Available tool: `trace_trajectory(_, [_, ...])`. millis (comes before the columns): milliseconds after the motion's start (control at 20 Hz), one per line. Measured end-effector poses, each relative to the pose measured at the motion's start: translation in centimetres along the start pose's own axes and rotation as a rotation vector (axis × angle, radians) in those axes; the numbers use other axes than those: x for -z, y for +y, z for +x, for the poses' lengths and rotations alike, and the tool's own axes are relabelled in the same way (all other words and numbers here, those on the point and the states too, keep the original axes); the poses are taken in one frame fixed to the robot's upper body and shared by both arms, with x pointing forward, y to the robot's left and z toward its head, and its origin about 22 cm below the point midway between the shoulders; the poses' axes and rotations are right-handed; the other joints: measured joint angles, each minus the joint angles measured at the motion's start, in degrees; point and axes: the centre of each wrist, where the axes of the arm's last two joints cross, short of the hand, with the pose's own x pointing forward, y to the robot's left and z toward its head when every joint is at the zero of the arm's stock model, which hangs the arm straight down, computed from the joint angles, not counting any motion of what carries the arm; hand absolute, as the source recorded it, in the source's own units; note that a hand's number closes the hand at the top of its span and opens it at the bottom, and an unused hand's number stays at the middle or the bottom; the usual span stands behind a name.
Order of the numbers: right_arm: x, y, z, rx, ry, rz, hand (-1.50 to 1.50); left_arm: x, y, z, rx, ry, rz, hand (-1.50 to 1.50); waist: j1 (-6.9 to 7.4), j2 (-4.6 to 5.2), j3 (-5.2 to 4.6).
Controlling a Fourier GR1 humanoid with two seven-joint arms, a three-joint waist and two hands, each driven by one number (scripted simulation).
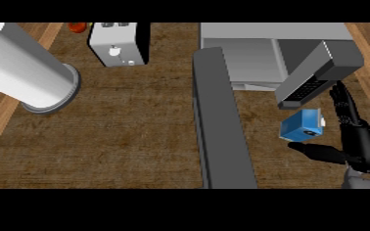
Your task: Pick up the milk, place it into the microwave and close the microwave
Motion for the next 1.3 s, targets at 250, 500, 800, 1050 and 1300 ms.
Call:
trace_trajectory(250, [0.2, 0.3, -2.4, 0.017, 0.000, 0.054, -1.50, -0.6, -0.2, -0.2, -0.012, 0.002, -0.001, -1.50, -0.02, -0.05, -0.07])
trace_trajectory(500, [-0.7, 1.2, -4.9, 0.031, 0.030, 0.090, -1.50, -0.4, -0.2, -0.3, -0.005, -0.001, 0.005, -1.50, -0.06, 0.06, -0.01])
trace_trajectory(800, [-1.7, 1.6, -7.3, -0.004, 0.050, 0.092, 1.50, -1.0, 0.4, 0.1, -0.009, 0.002, 0.007, -1.50, 0.13, -0.05, -0.13])
trace_trajectory(1050, [-1.4, 1.6, -8.5, -0.085, 0.044, 0.076, 1.50, -1.3, 0.8, -0.1, -0.010, 0.000, 0.007, -1.50, 0.17, 0.06, -0.05])
trace_trajectory(1300, [-1.6, 1.7, -9.6, -0.204, 0.035, 0.094, 1.50, -1.7, 0.9, 0.3, -0.013, 0.005, 0.005, -1.50, 0.55, 0.12, -0.03])
